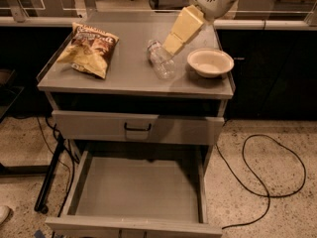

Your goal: Place water bottle into middle drawer

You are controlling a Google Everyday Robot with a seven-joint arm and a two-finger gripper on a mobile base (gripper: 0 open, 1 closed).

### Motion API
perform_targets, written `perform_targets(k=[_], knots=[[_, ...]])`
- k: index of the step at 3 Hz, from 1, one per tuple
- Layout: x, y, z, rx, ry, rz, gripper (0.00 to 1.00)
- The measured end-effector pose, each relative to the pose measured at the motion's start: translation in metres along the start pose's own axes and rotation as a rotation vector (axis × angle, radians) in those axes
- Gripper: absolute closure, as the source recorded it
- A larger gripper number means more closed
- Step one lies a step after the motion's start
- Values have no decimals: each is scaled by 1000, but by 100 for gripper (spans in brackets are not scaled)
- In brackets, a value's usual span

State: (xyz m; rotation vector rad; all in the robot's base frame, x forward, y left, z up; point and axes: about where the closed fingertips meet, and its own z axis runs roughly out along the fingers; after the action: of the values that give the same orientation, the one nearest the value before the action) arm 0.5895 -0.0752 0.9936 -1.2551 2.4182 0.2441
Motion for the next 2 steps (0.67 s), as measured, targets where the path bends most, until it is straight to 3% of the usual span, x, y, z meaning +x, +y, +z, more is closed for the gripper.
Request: perform_targets(k=[1,2], knots=[[0,0,0,0,0,0,0],[-29,-8,12,-3,3,14,0]])
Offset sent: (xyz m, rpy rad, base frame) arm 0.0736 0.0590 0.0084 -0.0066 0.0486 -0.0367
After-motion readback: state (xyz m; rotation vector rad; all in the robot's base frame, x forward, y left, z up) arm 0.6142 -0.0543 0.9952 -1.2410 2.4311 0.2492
